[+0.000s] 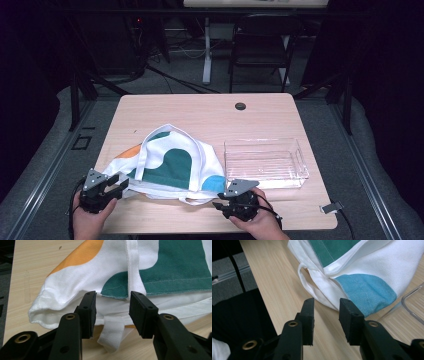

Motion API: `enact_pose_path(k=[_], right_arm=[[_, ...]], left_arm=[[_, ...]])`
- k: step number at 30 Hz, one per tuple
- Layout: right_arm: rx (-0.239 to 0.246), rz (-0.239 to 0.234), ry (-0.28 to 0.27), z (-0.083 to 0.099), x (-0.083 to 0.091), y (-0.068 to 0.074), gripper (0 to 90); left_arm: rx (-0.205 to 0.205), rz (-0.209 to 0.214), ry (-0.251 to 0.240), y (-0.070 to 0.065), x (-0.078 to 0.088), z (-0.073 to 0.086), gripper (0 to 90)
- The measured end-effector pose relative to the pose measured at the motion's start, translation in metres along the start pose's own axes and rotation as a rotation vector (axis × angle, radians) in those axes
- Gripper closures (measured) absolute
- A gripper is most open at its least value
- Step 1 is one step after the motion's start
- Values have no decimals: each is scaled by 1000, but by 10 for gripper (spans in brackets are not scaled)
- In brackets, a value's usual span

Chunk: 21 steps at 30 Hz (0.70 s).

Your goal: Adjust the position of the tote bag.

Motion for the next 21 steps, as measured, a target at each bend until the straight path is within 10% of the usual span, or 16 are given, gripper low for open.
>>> enact_pose_path(k=[21], right_arm=[[37, 11, 23, 5, 1, 3, 781]], left_arm=[[2, 11, 29, 9, -2, -5, 666]])
Point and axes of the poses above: each handheld gripper's, and its own axes: x roughly backward along the jaws, z roughly out of its underside, y roughly to its left, the point moved 10 cm from there along -x, roughly forward along the jaws, and after that the axes turned 11 degrees about -x, right-handed, at the moved point
